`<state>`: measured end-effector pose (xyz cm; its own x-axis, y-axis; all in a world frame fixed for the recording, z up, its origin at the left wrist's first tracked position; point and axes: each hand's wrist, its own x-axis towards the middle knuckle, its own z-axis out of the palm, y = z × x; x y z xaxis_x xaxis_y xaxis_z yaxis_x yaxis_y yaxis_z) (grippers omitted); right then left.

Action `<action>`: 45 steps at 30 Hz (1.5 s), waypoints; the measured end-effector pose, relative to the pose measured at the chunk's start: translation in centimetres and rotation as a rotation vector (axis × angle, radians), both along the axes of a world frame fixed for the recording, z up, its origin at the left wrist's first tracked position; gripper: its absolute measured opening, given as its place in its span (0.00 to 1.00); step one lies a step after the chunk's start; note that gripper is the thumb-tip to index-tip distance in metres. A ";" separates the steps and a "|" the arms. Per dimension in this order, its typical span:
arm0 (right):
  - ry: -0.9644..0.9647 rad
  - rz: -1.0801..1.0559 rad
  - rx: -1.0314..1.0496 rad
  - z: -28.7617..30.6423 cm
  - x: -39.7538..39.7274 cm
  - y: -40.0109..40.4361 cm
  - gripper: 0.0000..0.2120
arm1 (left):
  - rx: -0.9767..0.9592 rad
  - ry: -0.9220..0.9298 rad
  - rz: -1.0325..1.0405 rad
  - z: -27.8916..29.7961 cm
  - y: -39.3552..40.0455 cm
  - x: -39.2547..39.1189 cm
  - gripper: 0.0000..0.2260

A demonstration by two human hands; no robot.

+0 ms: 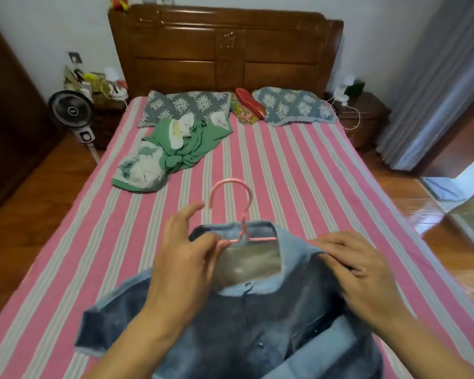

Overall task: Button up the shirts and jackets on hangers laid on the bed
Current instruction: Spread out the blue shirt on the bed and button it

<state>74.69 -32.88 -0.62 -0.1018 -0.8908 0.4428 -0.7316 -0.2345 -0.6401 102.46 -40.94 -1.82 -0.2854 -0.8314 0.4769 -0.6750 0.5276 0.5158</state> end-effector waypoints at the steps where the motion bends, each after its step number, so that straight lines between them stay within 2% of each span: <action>1: 0.027 0.015 -0.033 0.7 -0.9 0.5 0.09 | -0.019 0.021 0.021 1.5 0.8 0.3 0.16; 6: 0.327 0.293 0.153 7.4 -2.4 0.2 0.27 | -0.210 0.058 0.084 9.3 6.1 1.3 0.18; 8: 0.431 0.406 0.079 11.2 -0.2 -1.4 0.27 | -0.360 0.010 0.155 13.3 7.3 2.1 0.17; 10: 0.473 0.466 -0.118 14.8 3.9 -3.1 0.20 | -0.477 -0.027 0.263 17.8 8.4 3.8 0.15; 13: 0.395 0.592 -0.291 20.1 11.2 -4.8 0.11 | -0.616 -0.091 0.404 24.1 11.1 8.1 0.15; 16: 0.214 0.714 -0.375 25.0 17.3 -5.8 0.18 | -0.647 -0.220 0.561 28.4 15.1 15.0 0.17; 18: 0.091 0.777 -0.429 27.5 21.1 -6.1 0.20 | -0.641 -0.432 0.741 29.5 18.5 20.6 0.15; 20: 0.022 0.883 -0.404 29.1 25.8 -6.1 0.18 | -0.576 -0.560 0.894 30.0 21.8 25.9 0.15; 21: 0.055 0.954 -0.358 29.5 28.4 -5.8 0.17 | -0.520 -0.563 0.981 29.9 23.4 28.5 0.14; 24: 0.417 1.048 -0.139 28.7 35.7 -4.7 0.16 | -0.347 -0.484 1.217 29.8 28.6 34.0 0.09; 25: 0.481 1.055 -0.107 28.0 37.6 -4.2 0.17 | -0.328 -0.476 1.254 29.7 30.7 35.4 0.08; 27: 0.418 1.061 -0.203 26.7 40.4 -3.0 0.17 | -0.352 -0.492 1.256 29.3 34.9 37.2 0.06; 29: 0.242 1.049 -0.465 25.9 43.8 -1.0 0.14 | -0.443 -0.492 1.281 28.5 38.8 39.0 0.07; 30: 0.220 1.045 -0.546 25.5 46.4 0.1 0.13 | -0.498 -0.491 1.309 27.3 40.1 40.9 0.09; 32: 0.345 1.063 -0.551 24.3 52.8 2.6 0.13 | -0.443 -0.519 1.400 23.9 42.4 45.8 0.12; 34: 0.571 1.084 -0.569 22.0 59.7 4.6 0.13 | -0.236 -0.535 1.498 19.6 44.5 51.5 0.15; 35: 0.623 1.068 -0.627 20.7 63.0 5.1 0.12 | -0.182 -0.508 1.527 17.8 45.7 54.0 0.16; 37: 0.540 1.058 -0.724 19.7 68.6 6.7 0.12 | -0.217 -0.488 1.566 16.6 48.2 58.3 0.16; 39: 0.465 1.117 -0.705 19.2 73.9 7.7 0.13 | -0.342 -0.603 1.628 16.8 50.6 61.5 0.15; 41: 0.426 1.293 -0.593 19.5 78.6 9.1 0.16 | -0.407 -0.718 1.695 17.4 52.6 64.9 0.13; 42: 0.414 1.388 -0.603 19.6 80.6 9.7 0.18 | -0.420 -0.753 1.724 17.5 53.6 66.4 0.13; 44: 0.379 1.567 -0.663 19.3 84.2 11.2 0.16 | -0.421 -0.787 1.755 17.4 56.0 69.1 0.13; 45: 0.373 1.660 -0.617 18.9 85.7 12.1 0.14 | -0.405 -0.799 1.774 17.1 57.3 70.1 0.13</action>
